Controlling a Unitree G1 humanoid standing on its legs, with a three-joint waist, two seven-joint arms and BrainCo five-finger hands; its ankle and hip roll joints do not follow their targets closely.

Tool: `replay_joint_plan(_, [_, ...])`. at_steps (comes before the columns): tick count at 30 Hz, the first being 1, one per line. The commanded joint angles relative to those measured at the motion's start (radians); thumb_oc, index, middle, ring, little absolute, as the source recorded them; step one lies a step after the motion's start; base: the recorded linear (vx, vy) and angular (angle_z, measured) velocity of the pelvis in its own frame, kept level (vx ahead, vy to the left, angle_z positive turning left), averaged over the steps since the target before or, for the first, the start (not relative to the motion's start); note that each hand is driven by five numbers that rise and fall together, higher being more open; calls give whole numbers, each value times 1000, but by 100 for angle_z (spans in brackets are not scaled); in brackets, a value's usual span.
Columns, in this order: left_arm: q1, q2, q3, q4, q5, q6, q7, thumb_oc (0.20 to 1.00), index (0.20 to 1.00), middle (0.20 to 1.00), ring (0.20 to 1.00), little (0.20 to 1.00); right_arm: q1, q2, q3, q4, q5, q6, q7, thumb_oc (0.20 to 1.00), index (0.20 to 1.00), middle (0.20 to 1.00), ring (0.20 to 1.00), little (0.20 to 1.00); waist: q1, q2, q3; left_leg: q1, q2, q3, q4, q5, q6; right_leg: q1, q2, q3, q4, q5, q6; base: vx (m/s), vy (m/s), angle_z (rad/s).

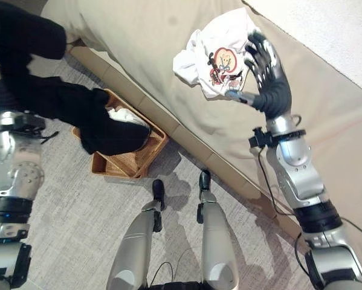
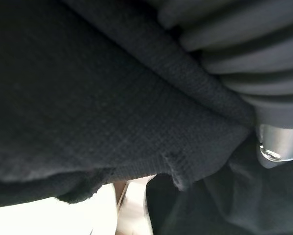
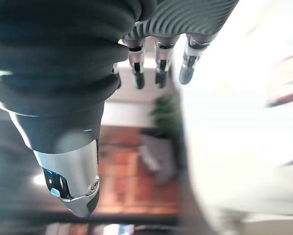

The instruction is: Pick up clothes into the bucket

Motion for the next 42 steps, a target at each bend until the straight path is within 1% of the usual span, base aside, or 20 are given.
replay_joint_plan(1, [-22,115,78,-11,234,-90,115,200,200,200,200,200,57,48,-63,18,-84,-28,-18,1000,1000,1000,1000,1000,5,-12,-60,-45,-22,-99,50,-2,2,50,-38,-49,28,-37,47,-2,6,4])
replay_joint_plan(2, [-16,139,95,-14,286,-96,136,200,200,200,200,200,78,53,-73,27,-100,-28,-18,1000,1000,1000,1000,1000,5,-13,-57,-47,-23,-100,47,-2,1,49,-39,-51,26,-36,49,0,15,4])
replay_joint_plan(3, [-10,161,110,-35,400,-96,199,200,200,200,200,200,124,82,-80,69,-129,-29,-26,1000,1000,1000,1000,1000,4,-17,-54,-52,-23,-103,44,-2,1,45,-43,-56,20,-33,51,0,0,0])
replay_joint_plan(6, [-10,167,111,-23,428,-91,209,200,200,200,200,200,151,98,-75,108,-140,-28,-32,1000,1000,1000,1000,1000,3,-21,-50,-59,-23,-103,44,0,1,40,-45,-57,16,-30,53,2,27,7])
replay_joint_plan(7, [-22,183,93,4,443,-83,209,200,200,200,200,200,166,111,-70,139,-150,-27,-32,1000,1000,1000,1000,1000,-1,-24,-42,-65,-24,-102,44,1,1,36,-45,-57,11,-25,56,-3,30,2])
replay_joint_plan(10, [-47,199,61,43,445,-72,203,200,200,200,200,200,177,124,-61,172,-159,-28,-34,1000,1000,1000,1000,1000,-3,-28,-35,-76,-24,-101,50,0,2,28,-47,-57,10,-21,59,-2,38,0])
replay_joint_plan(11, [-62,218,39,75,447,-62,198,200,200,200,200,200,187,129,-54,198,-178,-27,-40,1000,1000,1000,1000,1000,-7,-31,-25,-86,-25,-101,57,-1,2,19,-47,-54,11,-19,61,-7,34,3])
replay_joint_plan(13, [-73,220,30,87,444,-64,199,200,200,200,200,200,190,132,-52,206,-182,-30,-42,1000,1000,1000,1000,1000,-7,-33,-21,-92,-26,-100,62,-2,3,15,-47,-54,12,-18,61,-3,24,2])
replay_joint_plan(16, [-113,219,0,130,436,-61,211,200,200,200,200,200,199,143,-40,254,-208,-30,-61,1000,1000,1000,1000,1000,-13,-41,-6,-115,-26,-96,74,-2,1,-3,-49,-54,14,-13,64,-3,24,0])
replay_joint_plan(20, [-147,203,-20,154,395,-81,229,200,200,200,200,200,214,150,-19,344,-261,-25,-97,1000,1000,1000,1000,1000,-19,-56,-5,-158,-24,-91,84,-4,-1,-41,-52,-57,9,-3,69,4,25,2])
replay_joint_plan(24, [-177,213,-54,179,384,-83,244,200,200,200,200,200,239,157,20,434,-314,-14,-119,1000,1000,1000,1000,1000,-30,-72,-5,-219,-22,-86,114,-11,-3,-86,-52,-55,4,8,75,5,9,-1])
replay_joint_plan(28, [-174,200,-73,189,384,-78,247,200,200,200,200,200,247,169,38,479,-328,-13,-134,1000,1000,1000,1000,1000,-34,-75,-5,-250,-21,-85,126,-16,-3,-115,-50,-54,9,9,77,3,3,1])
replay_joint_plan(29, [-172,199,-80,195,390,-72,250,200,200,200,200,200,246,170,41,484,-328,-12,-137,1000,1000,1000,1000,1000,-35,-75,-5,-259,-21,-84,129,-16,-2,-125,-50,-55,11,9,77,83,22,-8])
replay_joint_plan(30, [-168,201,-95,207,430,-50,261,200,200,200,200,200,249,175,49,487,-329,-16,-142,1000,1000,1000,1000,1000,-36,-76,-5,-266,-18,-91,147,-49,-6,-130,-44,-44,25,-17,85,82,10,-7])
replay_joint_plan(33, [-162,195,-105,219,461,-33,271,200,200,200,200,200,252,177,51,474,-331,-22,-147,1000,1000,1000,1000,1000,-36,-78,-5,-284,-16,-88,158,-56,-5,-151,-44,-43,36,-21,84,27,2,-2])
replay_joint_plan(35, [-158,165,-123,262,468,-7,266,200,200,200,200,200,245,176,55,450,-326,-27,-154,1000,1000,1000,1000,1000,-41,-89,-5,-306,-18,-85,165,-58,-4,-173,-43,-46,41,-18,85,0,0,0])
replay_joint_plan(37, [-158,154,-130,275,471,0,262,200,200,200,200,200,242,174,55,445,-323,-30,-157,1000,1000,1000,1000,1000,-42,-92,-5,-314,-18,-85,168,-58,-4,-180,-44,-47,40,-16,86,0,0,0])
replay_joint_plan(38, [-163,134,-141,302,465,11,253,451,451,451,451,451,238,173,57,434,-320,-32,-157,1000,1000,1000,1000,1000,-47,-97,-5,-325,-18,-84,172,-59,-4,-188,-45,-47,41,-14,86,0,0,0])
replay_joint_plan(39, [-166,123,-144,312,457,13,247,1000,1000,1000,1000,1000,235,170,54,424,-318,-30,-159,1000,1000,1000,1000,1000,-47,-98,-5,-331,-17,-83,174,-59,-4,-194,-45,-48,41,-13,86,0,0,0])
replay_joint_plan(42, [-210,92,-176,387,487,62,249,1000,1000,1000,1000,1000,222,159,49,380,-313,-30,-166,1000,1000,1000,1000,1000,-60,-111,-5,-351,-15,-83,180,-62,-2,-215,-40,-46,42,-9,87,0,0,0])
